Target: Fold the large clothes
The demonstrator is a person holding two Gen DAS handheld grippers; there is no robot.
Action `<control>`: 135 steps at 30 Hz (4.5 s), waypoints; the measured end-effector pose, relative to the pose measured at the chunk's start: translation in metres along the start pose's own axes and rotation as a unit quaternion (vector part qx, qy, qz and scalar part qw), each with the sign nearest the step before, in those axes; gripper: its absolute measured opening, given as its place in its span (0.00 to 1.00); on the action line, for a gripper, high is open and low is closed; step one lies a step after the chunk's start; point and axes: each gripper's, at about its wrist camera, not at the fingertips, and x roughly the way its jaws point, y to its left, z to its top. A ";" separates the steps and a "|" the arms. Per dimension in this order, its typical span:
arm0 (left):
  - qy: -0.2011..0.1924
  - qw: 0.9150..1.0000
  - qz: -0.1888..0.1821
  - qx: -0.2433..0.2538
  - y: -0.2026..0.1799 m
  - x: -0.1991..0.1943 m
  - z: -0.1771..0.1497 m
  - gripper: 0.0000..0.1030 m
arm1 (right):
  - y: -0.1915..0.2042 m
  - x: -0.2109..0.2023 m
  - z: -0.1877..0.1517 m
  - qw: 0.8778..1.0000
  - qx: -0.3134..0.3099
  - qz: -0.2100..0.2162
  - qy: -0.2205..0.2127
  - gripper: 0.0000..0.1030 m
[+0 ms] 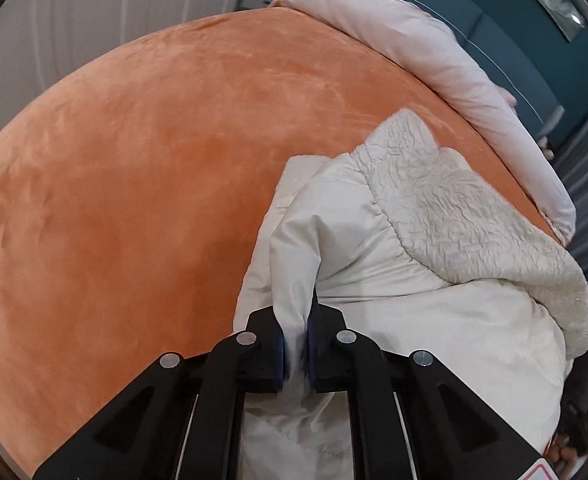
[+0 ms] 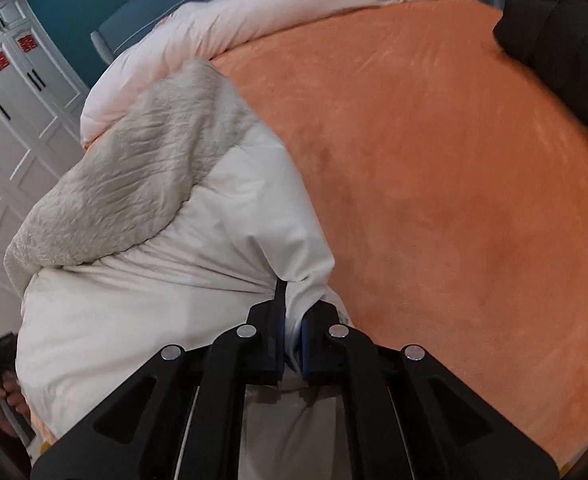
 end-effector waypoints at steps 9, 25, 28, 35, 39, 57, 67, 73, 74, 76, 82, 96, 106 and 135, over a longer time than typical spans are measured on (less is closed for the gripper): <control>-0.077 0.997 0.000 0.007 0.010 -0.085 -0.007 0.72 | -0.018 -0.080 -0.001 0.998 -0.014 0.022 -0.058 0.55; -0.004 0.998 -0.053 0.031 0.032 -0.137 -0.061 0.00 | -0.003 -0.144 -0.064 0.996 -0.067 0.053 -0.017 0.01; 0.026 0.998 -0.038 0.043 0.048 -0.163 -0.085 0.00 | -0.017 -0.166 -0.091 0.996 -0.072 0.043 0.010 0.01; 0.088 0.994 0.024 0.059 0.072 -0.155 -0.153 0.00 | -0.055 -0.136 -0.146 0.994 -0.050 -0.006 0.094 0.13; 0.017 0.999 0.007 0.047 0.057 -0.194 -0.122 0.13 | -0.042 -0.170 -0.112 0.998 -0.058 -0.014 0.020 0.33; -0.002 0.995 0.021 0.101 -0.073 0.006 -0.011 0.48 | 0.044 0.035 0.003 0.992 -0.119 -0.011 0.045 0.21; -0.034 0.991 0.026 0.129 -0.071 0.018 -0.029 0.48 | 0.188 0.003 0.043 0.973 -0.210 0.099 0.009 0.35; -0.037 0.991 0.024 0.129 -0.071 0.024 -0.029 0.49 | 0.308 0.097 0.023 0.935 -0.330 0.086 0.095 0.39; -0.037 0.991 0.023 0.128 -0.070 0.025 -0.029 0.49 | 0.311 0.110 0.022 0.934 -0.331 0.072 0.110 0.39; -0.037 0.991 0.018 0.125 -0.068 0.025 -0.028 0.49 | 0.306 0.129 0.013 0.931 -0.321 0.076 0.157 0.40; -0.041 0.991 0.013 0.126 -0.068 0.028 -0.030 0.50 | 0.309 0.123 -0.006 0.915 -0.367 0.088 0.141 0.20; -0.041 0.990 0.021 0.133 -0.072 0.035 -0.031 0.52 | 0.272 0.095 0.038 0.959 -0.241 0.132 0.068 0.05; -0.040 0.989 0.033 0.139 -0.075 0.038 -0.031 0.52 | 0.329 0.163 0.052 0.951 -0.263 0.106 0.125 0.00; -0.002 0.992 0.016 0.123 -0.163 0.057 0.005 0.59 | 0.157 0.032 0.045 0.992 -0.116 0.053 -0.007 0.03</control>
